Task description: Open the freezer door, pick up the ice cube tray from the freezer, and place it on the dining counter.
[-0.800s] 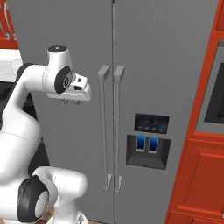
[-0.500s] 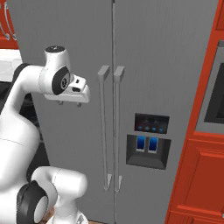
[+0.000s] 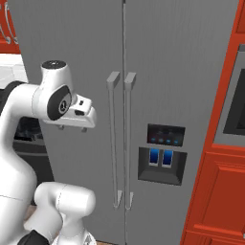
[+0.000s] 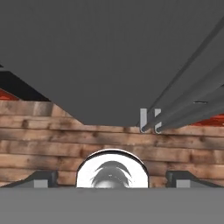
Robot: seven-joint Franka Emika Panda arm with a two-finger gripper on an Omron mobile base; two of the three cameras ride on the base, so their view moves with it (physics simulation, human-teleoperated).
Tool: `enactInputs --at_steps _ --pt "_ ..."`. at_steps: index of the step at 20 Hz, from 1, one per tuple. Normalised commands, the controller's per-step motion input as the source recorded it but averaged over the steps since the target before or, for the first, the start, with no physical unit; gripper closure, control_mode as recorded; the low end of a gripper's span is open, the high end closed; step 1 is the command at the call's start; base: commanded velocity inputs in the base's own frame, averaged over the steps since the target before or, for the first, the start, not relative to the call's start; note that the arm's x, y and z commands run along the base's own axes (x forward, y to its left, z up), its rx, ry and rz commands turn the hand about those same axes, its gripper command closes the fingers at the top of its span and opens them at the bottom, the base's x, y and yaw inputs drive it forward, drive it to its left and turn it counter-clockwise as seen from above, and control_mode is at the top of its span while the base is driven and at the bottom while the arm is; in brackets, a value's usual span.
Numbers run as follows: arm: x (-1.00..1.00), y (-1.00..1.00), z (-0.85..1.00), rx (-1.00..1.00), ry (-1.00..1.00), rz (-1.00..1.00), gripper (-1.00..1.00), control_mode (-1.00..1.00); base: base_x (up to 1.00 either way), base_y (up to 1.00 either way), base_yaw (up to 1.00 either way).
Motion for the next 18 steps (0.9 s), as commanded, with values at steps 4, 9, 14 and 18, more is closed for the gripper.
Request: enactInputs --at_steps 4,9,14,18 --pt "-0.19 -0.04 0.0 0.0 0.04 0.0 -1.0 -1.0 0.0 0.0 0.0" --pt "-0.02 0.0 0.0 0.0 0.02 0.0 -1.0 -1.0 0.0 0.0 0.0" --pt "0.0 0.0 0.0 0.0 0.01 0.0 -1.0 1.0 0.0 0.13 0.0" --pt "0.0 0.0 0.0 0.0 0.0 0.0 -1.0 1.0 0.0 0.31 0.0"
